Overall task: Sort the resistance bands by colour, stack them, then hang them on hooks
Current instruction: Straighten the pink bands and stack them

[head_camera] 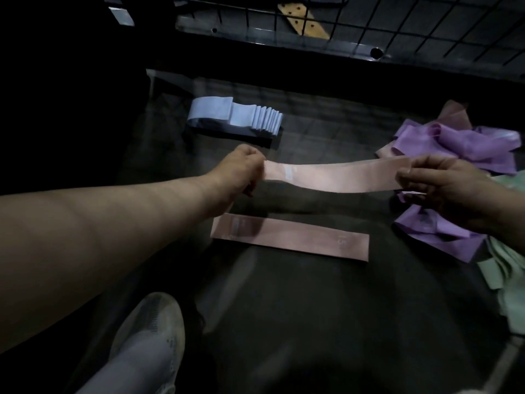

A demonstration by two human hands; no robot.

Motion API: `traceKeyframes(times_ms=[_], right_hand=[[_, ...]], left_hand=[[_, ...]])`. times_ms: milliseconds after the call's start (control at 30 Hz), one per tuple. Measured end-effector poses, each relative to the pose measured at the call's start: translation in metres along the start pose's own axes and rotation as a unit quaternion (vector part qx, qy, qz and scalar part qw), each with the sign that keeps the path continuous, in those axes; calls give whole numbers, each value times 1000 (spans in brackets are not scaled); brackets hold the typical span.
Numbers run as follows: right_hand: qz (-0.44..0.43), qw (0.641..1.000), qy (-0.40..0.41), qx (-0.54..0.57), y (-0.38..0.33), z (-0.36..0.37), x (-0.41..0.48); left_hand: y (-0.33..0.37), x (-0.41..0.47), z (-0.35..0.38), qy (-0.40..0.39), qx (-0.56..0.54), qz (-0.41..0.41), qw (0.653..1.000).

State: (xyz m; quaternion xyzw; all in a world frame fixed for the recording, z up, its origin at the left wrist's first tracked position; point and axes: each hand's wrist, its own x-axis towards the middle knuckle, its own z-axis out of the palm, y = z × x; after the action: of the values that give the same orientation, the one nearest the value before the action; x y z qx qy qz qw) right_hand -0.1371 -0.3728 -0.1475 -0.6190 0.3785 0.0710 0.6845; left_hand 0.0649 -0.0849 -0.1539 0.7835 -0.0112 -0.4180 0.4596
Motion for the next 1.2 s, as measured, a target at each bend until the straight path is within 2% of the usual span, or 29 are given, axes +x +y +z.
traceKeyframes(times_ms=[133,400,533,667,800,1000,1200], right_hand=[[-12,1000,-9,-16,1,1,-2],[-11,999,-1,-30,0,18,-7],[14,999,27,-37,6,21,-5],[45,998,5,-44,9,24,-5],[98,995,16,-10,7,28,-7],[96,994,-13,45,4,31,-11],[143,988,36,37,0,34,-16]], left_hand=[[-8,2,-2,19,69,22,997],[-14,-2,0,43,53,48,997],[-15,-3,1,50,23,32,998],[-13,-3,-4,59,49,11,997],[-14,0,-5,82,26,-21,996],[-11,-4,-6,85,-23,-61,994],[-13,-9,-13,107,-63,-71,990]])
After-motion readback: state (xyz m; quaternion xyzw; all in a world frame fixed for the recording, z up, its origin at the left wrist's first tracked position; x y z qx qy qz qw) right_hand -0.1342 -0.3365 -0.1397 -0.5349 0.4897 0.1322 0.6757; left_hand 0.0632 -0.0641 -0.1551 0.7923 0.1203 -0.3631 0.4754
